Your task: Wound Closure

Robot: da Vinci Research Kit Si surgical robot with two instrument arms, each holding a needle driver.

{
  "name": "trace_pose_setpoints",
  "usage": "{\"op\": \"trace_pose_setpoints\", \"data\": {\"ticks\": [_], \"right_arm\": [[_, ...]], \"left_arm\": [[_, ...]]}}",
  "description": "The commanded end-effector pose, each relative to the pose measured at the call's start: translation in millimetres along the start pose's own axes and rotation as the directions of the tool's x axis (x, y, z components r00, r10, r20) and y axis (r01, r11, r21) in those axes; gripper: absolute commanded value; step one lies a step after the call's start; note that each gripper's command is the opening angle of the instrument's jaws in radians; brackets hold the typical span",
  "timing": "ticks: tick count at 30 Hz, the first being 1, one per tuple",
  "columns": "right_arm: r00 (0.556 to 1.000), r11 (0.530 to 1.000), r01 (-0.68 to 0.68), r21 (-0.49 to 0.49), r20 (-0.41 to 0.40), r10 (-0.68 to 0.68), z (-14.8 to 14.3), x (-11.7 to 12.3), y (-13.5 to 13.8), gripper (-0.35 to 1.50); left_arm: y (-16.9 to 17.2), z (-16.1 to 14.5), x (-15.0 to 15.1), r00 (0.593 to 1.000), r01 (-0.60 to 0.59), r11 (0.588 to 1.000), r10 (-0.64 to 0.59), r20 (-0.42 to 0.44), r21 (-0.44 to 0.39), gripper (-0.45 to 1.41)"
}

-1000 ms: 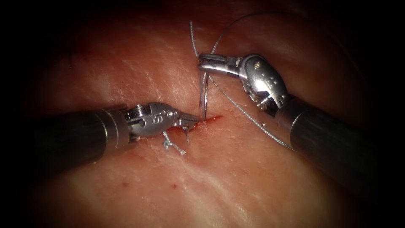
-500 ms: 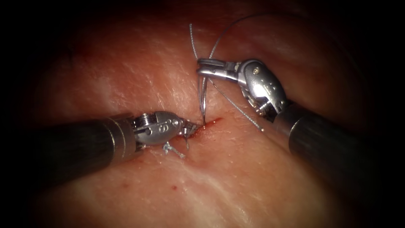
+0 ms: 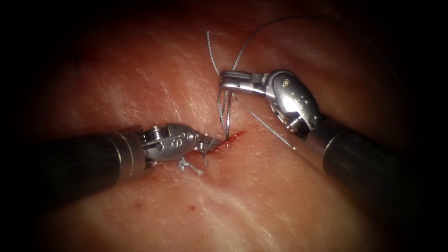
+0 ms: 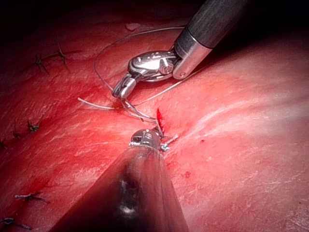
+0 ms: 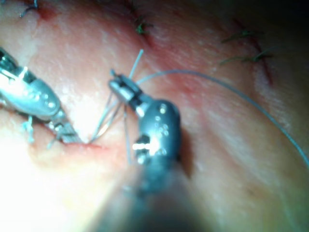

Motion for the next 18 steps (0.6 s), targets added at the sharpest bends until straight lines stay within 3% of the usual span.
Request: {"op": "trace_pose_setpoints", "data": {"ticks": [1,18], "right_arm": [[1.000,1.000,0.004,-0.002,-0.002,-0.004,0.7,-0.6,1.2,-0.35],[1.000,1.000,0.016,0.016,-0.011,-0.016,0.8,-1.3,-0.6,-0.35]], "left_arm": [[-0.3,0.8,-0.1,1.000,-0.001,1.000,0.001,-0.001,0.000,-0.23],[-0.6,0.3,0.0,1.000,-0.001,1.000,0.001,0.001,0.002,-0.22]]}}
